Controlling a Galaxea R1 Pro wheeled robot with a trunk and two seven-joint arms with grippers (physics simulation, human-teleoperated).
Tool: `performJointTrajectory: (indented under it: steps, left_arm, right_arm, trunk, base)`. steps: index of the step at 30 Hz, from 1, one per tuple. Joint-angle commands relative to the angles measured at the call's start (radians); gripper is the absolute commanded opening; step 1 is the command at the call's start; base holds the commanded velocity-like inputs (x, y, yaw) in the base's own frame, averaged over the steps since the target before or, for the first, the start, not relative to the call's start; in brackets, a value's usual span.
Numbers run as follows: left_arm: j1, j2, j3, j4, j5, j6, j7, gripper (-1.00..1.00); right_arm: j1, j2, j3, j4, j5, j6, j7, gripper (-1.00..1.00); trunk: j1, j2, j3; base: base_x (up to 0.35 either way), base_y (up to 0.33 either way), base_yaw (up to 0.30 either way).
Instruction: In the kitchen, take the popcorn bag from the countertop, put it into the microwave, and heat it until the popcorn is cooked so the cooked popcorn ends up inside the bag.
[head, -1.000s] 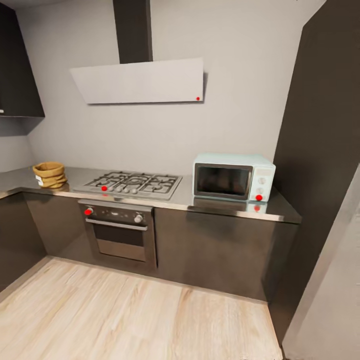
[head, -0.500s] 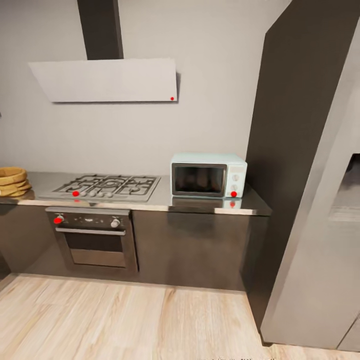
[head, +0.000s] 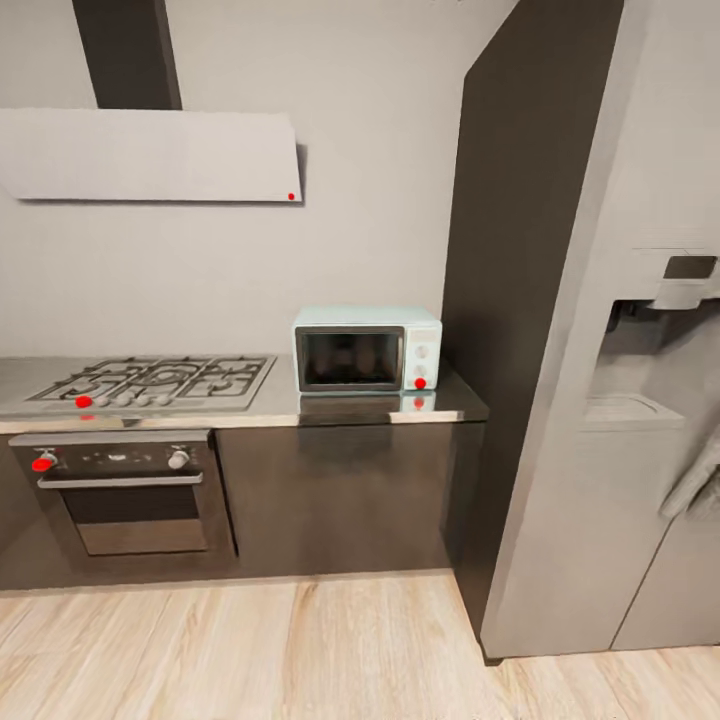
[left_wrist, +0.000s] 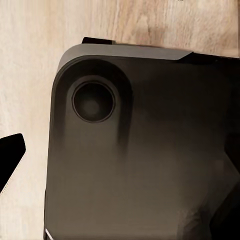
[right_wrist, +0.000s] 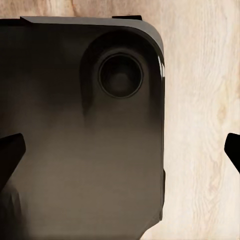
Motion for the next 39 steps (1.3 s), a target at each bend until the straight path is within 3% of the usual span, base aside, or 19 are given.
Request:
performJointTrajectory:
  steps: [1, 19, 33, 39]
  left_arm:
    - [0.0, 0.0, 0.0, 0.0, 0.009, -0.002, 0.0, 1.0]
    - [0.0, 0.0, 0.002, 0.0, 0.009, -0.002, 0.002, 1.0]
    - [0.0, 0.002, 0.0, 0.0, 0.01, 0.001, -0.004, 1.0]
    - [0.0, 0.001, 0.0, 0.0, 0.01, 0.0, -0.004, 1.0]
  right_arm:
    - [0.0, 0.0, -0.002, 0.0, -0.001, -0.004, 0.0, 1.0]
    - [0.0, 0.002, 0.011, 0.0, 0.01, -0.002, 0.0, 1.0]
    - [0.0, 0.002, 0.007, 0.0, 0.009, -0.004, 0.0, 1.0]
    - [0.0, 0.002, 0.007, 0.0, 0.009, -0.005, 0.0, 1.0]
  trunk:
    - [0.0, 0.0, -0.001]
    - [0.0, 0.0, -0.001]
    - [0.0, 0.0, -0.001]
    - [0.0, 0.0, -0.001]
  base:
    - [0.0, 0.0, -0.29]
    - [0.002, 0.0, -0.056]
    - [0.29, 0.0, 0.001]
    - [0.171, 0.0, 0.191]
